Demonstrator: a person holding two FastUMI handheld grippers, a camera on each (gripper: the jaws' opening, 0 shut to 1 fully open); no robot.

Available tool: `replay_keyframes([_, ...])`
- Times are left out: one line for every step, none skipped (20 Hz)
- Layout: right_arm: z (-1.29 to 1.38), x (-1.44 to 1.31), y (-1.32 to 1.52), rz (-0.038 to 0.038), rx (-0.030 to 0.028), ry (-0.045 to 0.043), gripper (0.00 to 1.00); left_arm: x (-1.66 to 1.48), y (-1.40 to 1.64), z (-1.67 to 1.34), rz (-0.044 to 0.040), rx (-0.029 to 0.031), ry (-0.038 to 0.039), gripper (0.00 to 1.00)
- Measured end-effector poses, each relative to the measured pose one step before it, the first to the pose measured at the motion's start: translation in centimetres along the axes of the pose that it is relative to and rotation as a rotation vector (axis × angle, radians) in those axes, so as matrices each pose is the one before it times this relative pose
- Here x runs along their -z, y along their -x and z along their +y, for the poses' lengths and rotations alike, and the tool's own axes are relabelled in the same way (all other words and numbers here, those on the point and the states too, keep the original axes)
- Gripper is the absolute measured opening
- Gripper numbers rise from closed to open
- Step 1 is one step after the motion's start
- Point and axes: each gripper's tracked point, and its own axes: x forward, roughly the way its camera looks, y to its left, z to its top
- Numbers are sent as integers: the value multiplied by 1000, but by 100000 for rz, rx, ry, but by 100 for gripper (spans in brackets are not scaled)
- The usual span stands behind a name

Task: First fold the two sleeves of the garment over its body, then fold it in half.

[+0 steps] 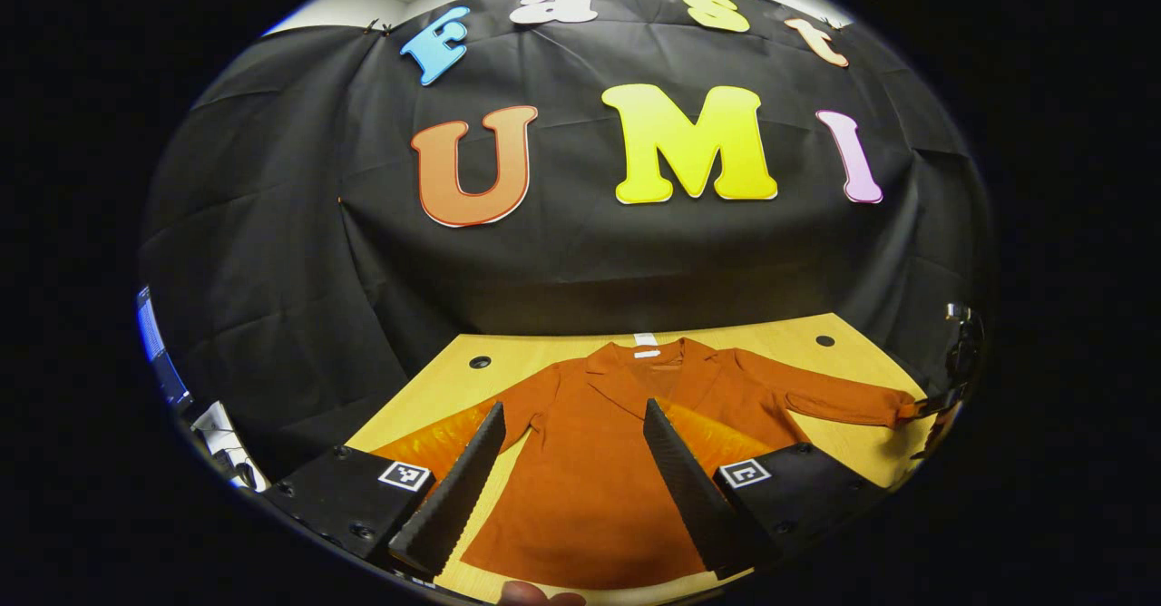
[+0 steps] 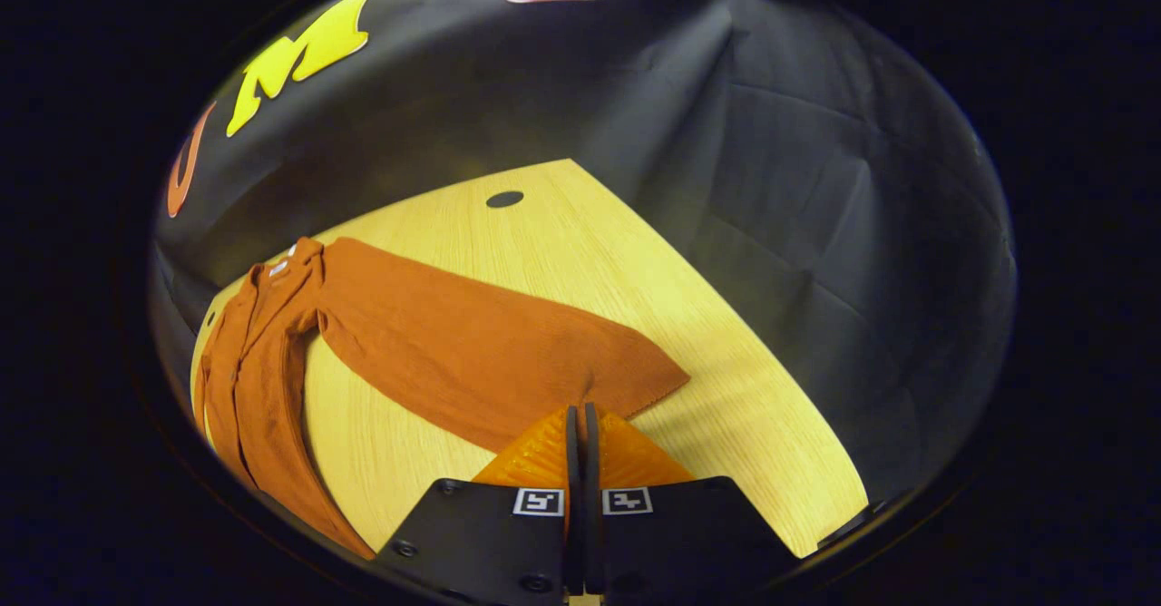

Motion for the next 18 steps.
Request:
replay_keyframes([197, -1300, 586, -2099, 506, -383, 1, 132, -199, 527, -198, -173, 629, 99])
replay_keyframes([512, -1250, 634, -2304, 163, 416, 0, 105, -136, 554, -173, -122, 748, 99])
replay_keyframes([616, -1390, 443, -1971, -126, 1604, 0, 116, -149, 466, -272, -187, 599, 99])
replay_keyframes([750, -1446, 585, -2207, -379, 1973, 1, 131, -239, 612, -170, -202, 563, 99])
replay_keyframes([885, -1758, 536, -2502, -657, 1911, 1, 136, -157, 662, -350, -38, 743, 99])
replay_keyframes([1038, -1941, 523, -2663, -591, 1921, 0, 131, -292, 664, -265, -134, 830, 99])
replay_keyframes([1139, -2061, 532, -2694, -779, 1857, 1, 133, -59, 681, -451, 9, 860, 99])
replay_keyframes([1429, -1948, 317, -2794, -715, 2045, 1, 22, -225, 829, -236, -380, 634, 99])
replay_keyframes([1434, -2069, 458, -2751, -1017, 2058, 1, 263, -114, 1035, -518, -289, 500, 99])
replay_keyframes([1565, -1772, 7, -2651, -1190, 2169, 1, 328, -157, 997, 101, 119, 543, 99])
replay_keyframes([1491, -1488, 8, -1034, -1015, 1757, 0, 209, -182, 842, -57, 123, 617, 99])
replay_keyframes([1685, -1138, -199, -289, -1258, 2060, 0, 254, -117, 874, -25, 493, 869, 99])
replay_keyframes([1907, -1383, -36, -1046, -1619, 1491, 0, 248, -155, 1183, -48, -443, 598, 99])
replay_keyframes([2261, -1507, 111, -1494, -1945, 1636, 0, 201, -82, 1126, 108, -535, 362, 99])
replay_keyframes([2543, -1283, 182, -1678, -2503, 1762, 0, 246, -18, 1228, 133, -765, 405, 100])
replay_keyframes([2953, -1146, -101, -1572, -2833, 1957, 0, 127, -86, 1125, -124, -749, 658, 100])
replay_keyframes([3025, -1018, -22, -945, -3117, 2010, 0, -9, -70, 1181, -322, -808, 985, 100])
replay_keyframes([2831, -1042, -942, -632, -3131, 1648, 0, 43, -147, 1096, 28, -743, 1090, 99])
